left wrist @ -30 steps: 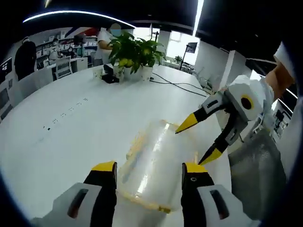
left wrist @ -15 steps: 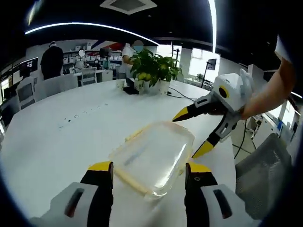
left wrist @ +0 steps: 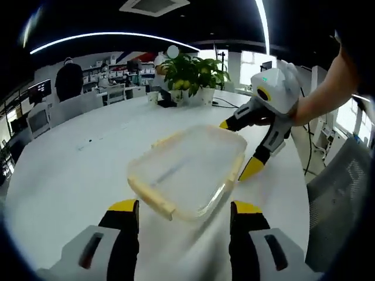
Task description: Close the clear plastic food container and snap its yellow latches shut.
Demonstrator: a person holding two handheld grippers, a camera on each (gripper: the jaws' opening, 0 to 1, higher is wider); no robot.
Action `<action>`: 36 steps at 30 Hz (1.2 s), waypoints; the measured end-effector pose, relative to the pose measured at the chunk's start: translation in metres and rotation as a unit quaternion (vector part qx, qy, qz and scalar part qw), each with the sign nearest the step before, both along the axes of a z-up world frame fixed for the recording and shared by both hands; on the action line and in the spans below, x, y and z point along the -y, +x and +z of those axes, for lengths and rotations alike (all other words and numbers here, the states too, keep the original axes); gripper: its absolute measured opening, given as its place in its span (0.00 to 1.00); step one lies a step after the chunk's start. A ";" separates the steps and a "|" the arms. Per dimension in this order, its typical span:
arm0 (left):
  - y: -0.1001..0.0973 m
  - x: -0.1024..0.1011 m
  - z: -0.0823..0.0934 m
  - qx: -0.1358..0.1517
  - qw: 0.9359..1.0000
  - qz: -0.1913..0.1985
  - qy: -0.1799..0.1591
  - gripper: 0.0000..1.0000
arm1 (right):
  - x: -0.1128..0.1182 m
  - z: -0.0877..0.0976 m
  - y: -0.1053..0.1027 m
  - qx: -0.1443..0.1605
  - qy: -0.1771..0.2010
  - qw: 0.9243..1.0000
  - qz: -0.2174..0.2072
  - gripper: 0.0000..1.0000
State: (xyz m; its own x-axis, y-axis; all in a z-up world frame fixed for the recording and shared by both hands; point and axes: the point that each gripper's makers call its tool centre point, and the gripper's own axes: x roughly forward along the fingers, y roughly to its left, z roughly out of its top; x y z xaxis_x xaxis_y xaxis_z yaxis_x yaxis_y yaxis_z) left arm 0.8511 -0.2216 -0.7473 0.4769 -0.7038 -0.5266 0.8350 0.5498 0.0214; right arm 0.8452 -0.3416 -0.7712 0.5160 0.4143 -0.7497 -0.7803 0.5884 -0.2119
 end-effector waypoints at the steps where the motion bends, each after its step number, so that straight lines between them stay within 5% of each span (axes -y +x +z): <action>1: 0.000 0.000 -0.002 0.004 1.000 -0.002 0.006 0.56 | -0.001 -0.001 0.000 0.003 -0.003 1.000 0.006 0.59; 17: 0.006 -0.014 -0.009 0.025 0.999 0.009 0.042 0.44 | -0.013 -0.003 -0.001 0.027 -0.010 1.000 -0.004 0.49; 36: 0.015 -0.092 -0.011 0.024 0.997 0.053 0.050 0.42 | -0.092 0.001 0.013 0.024 0.022 0.999 0.002 0.45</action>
State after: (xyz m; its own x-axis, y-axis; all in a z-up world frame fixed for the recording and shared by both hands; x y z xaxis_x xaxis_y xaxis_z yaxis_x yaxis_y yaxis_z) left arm 0.8660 -0.1297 -0.7579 0.5720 -0.5935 -0.5662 0.7695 0.6273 0.1200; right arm 0.8580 -0.2499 -0.7706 0.5483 0.4492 -0.7054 -0.7730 0.5942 -0.2224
